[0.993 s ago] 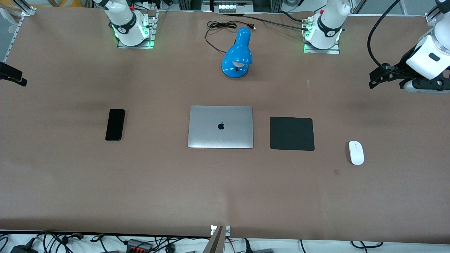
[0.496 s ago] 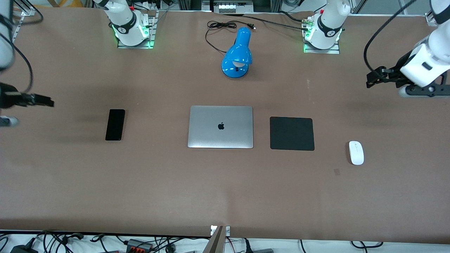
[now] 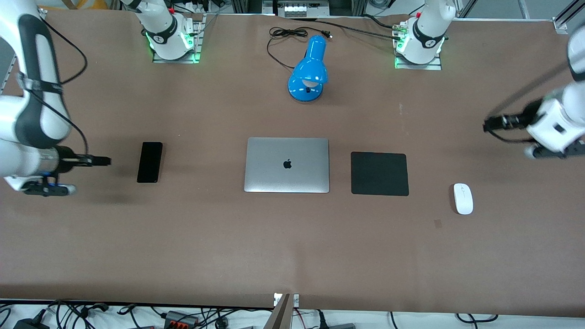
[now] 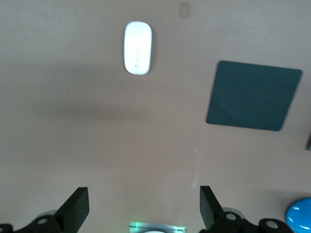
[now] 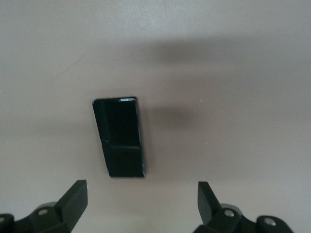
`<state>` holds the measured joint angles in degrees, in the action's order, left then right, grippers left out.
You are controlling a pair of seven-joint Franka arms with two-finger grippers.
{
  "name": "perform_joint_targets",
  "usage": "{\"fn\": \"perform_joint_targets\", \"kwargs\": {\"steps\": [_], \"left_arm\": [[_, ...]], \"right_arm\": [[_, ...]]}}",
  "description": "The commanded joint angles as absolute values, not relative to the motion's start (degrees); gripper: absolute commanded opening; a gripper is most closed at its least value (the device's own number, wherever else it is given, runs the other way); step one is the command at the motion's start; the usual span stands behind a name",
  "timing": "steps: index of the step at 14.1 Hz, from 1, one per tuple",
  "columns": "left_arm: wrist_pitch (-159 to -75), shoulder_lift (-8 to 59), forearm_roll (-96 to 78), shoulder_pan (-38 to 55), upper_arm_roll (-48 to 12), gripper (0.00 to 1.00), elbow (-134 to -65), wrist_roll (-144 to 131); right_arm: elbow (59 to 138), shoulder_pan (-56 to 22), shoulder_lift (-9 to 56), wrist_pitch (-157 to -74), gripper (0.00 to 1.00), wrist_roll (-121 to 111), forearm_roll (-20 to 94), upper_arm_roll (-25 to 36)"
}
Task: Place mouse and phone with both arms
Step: 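Reach the right gripper to the phone while the left gripper reaches the mouse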
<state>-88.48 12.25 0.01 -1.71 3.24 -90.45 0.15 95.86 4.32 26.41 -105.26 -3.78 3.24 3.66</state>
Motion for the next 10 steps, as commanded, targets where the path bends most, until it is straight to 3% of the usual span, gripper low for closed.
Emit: {"fn": "perform_joint_targets", "kwargs": {"steps": [1, 3, 7, 10], "left_arm": [[-96.62, 20.20, 0.18, -2.99, 2.99, 1.00, -85.33, 7.70], [-109.71, 23.72, 0.18, -3.51, 2.99, 1.00, -88.31, 15.09], [-130.45, 27.67, 0.18, -5.53, 2.99, 1.00, -99.72, 16.08], [-136.23, 32.16, -0.61, -5.97, 2.73, 1.00, -102.65, 15.73]], "right_arm": [[105.34, 3.61, 24.00, -113.87, 1.00, -1.58, 4.04, 3.52], [112.82, 0.80, 23.12, -123.01, 1.00, -1.06, 3.96, 3.60], [118.38, -1.84, 24.78, -131.64, 1.00, 1.23, 3.78, 3.69], [119.71, -1.93, 26.10, -134.47, 1.00, 1.23, 3.69, 3.69]]}}
